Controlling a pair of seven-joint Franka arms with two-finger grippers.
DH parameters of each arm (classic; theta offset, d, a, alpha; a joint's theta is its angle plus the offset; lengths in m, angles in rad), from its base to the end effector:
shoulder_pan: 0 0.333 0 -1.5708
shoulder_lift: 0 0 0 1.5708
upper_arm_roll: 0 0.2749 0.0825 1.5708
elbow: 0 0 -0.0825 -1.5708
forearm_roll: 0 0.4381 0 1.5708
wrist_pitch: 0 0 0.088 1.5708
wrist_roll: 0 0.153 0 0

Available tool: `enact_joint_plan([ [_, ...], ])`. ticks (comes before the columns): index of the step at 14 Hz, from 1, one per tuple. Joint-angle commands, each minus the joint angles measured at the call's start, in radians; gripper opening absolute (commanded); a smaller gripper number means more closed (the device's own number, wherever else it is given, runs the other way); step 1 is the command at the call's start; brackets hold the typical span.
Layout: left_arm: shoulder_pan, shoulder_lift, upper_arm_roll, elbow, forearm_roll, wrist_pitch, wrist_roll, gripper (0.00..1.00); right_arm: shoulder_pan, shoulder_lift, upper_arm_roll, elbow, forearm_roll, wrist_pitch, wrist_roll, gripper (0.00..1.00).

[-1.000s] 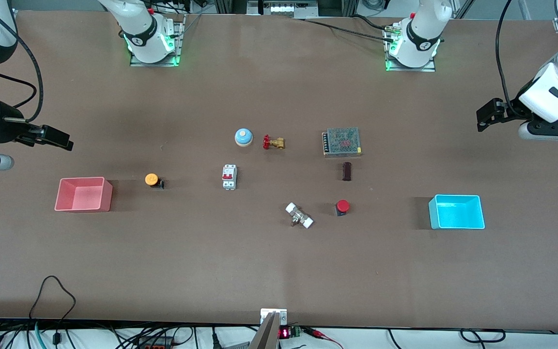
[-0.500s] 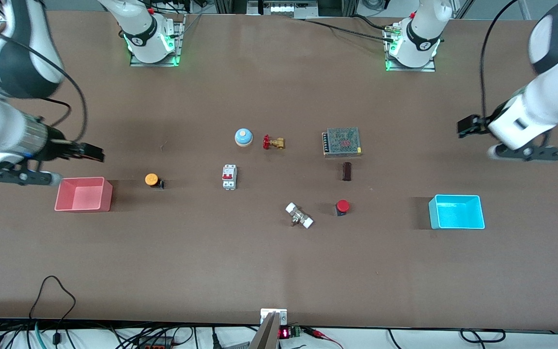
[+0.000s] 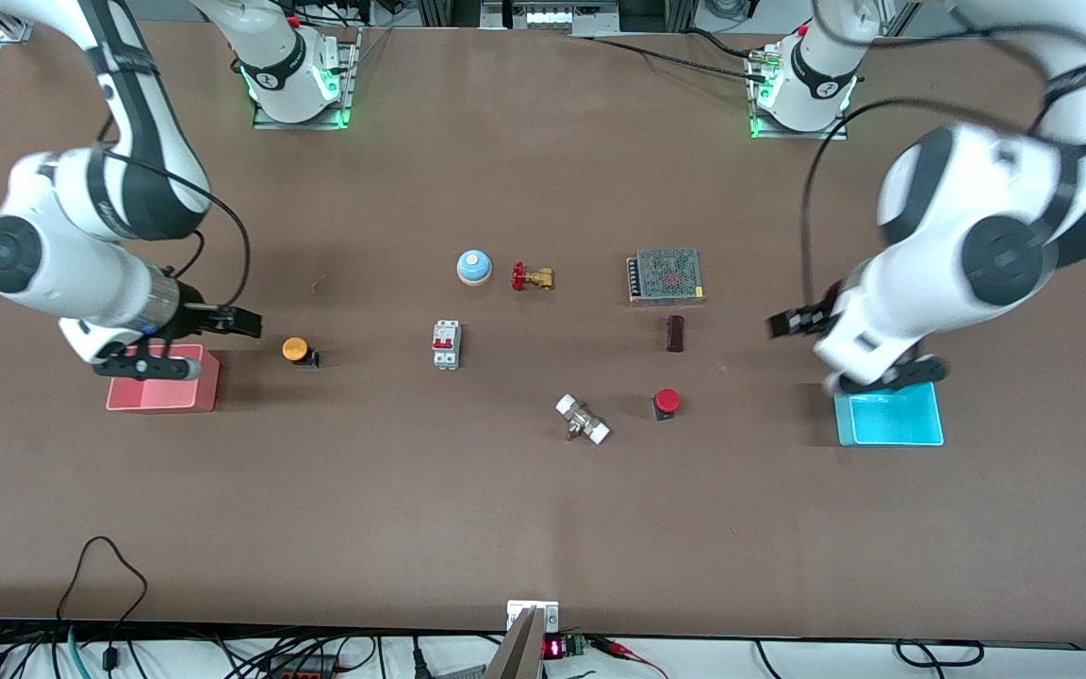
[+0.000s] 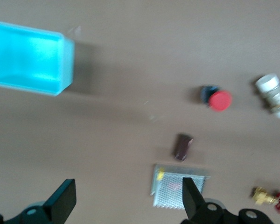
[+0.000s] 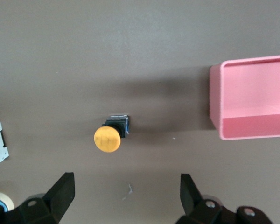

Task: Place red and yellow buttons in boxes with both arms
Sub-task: 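Grasp the yellow button with the right gripper while the left gripper grasps the red button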

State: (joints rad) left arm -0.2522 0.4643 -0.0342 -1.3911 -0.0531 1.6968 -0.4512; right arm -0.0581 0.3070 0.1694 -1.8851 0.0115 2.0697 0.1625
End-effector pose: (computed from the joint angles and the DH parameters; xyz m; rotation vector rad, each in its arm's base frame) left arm 0.6733 -0.2034 0.3335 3.1116 0.2778 -0.2694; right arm 0.6310 0.0723 0.2224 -3.0896 0.0959 0.1941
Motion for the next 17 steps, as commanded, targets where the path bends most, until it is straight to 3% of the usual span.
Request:
enact_joint_plan([
  [1, -0.062, 0.167, 0.008, 0.187, -0.01, 0.053, -0.055, 1.0, 0.033, 0.052, 0.001, -0.006, -0.001, 0.07, 0.054, 1.0],
  [4, -0.142, 0.237, 0.019, 0.176, 0.053, 0.208, -0.09, 1.0, 0.043, 0.122, 0.002, -0.008, -0.015, 0.159, 0.06, 1.0],
  [6, -0.142, 0.264, 0.016, 0.158, 0.052, 0.257, -0.09, 1.0, 0.044, 0.141, 0.001, -0.006, -0.016, 0.167, 0.063, 1.0],
  [12, -0.15, 0.286, 0.014, -0.026, 0.052, 0.509, -0.09, 1.0, 0.055, 0.193, 0.001, -0.026, -0.067, 0.191, 0.065, 1.0],
  [17, -0.165, 0.329, 0.01, -0.052, 0.049, 0.549, -0.092, 1.0, 0.057, 0.222, 0.002, -0.026, -0.067, 0.23, 0.066, 1.0],
])
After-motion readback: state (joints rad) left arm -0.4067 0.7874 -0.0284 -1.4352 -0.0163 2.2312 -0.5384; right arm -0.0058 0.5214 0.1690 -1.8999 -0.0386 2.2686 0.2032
